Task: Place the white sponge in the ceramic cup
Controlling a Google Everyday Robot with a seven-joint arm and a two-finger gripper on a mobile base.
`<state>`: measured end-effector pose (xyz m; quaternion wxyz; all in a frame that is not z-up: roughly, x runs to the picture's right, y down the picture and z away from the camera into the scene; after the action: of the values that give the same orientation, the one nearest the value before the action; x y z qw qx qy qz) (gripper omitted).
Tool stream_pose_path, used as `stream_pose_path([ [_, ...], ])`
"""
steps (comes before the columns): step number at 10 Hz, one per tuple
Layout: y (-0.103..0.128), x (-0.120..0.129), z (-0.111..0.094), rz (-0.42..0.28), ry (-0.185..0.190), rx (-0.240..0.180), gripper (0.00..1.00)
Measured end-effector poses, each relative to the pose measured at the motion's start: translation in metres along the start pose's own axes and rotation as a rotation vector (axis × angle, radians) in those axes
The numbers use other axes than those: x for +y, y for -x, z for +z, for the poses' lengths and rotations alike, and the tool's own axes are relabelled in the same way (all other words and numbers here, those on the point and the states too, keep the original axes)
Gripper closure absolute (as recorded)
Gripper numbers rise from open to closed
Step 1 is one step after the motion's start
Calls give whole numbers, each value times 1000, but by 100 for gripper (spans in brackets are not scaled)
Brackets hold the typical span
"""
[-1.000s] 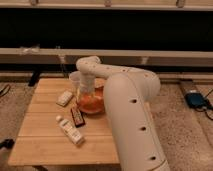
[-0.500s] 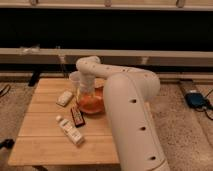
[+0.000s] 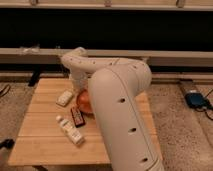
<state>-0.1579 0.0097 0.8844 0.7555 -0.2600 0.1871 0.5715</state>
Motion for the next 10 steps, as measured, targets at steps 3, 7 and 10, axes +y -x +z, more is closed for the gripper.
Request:
stream_pose_path([
  [3, 4, 41, -7, -21, -16, -27, 35],
  [7, 2, 84, 11, -33, -3, -9, 35],
  [10, 17, 96, 23, -43, -16, -1, 35],
])
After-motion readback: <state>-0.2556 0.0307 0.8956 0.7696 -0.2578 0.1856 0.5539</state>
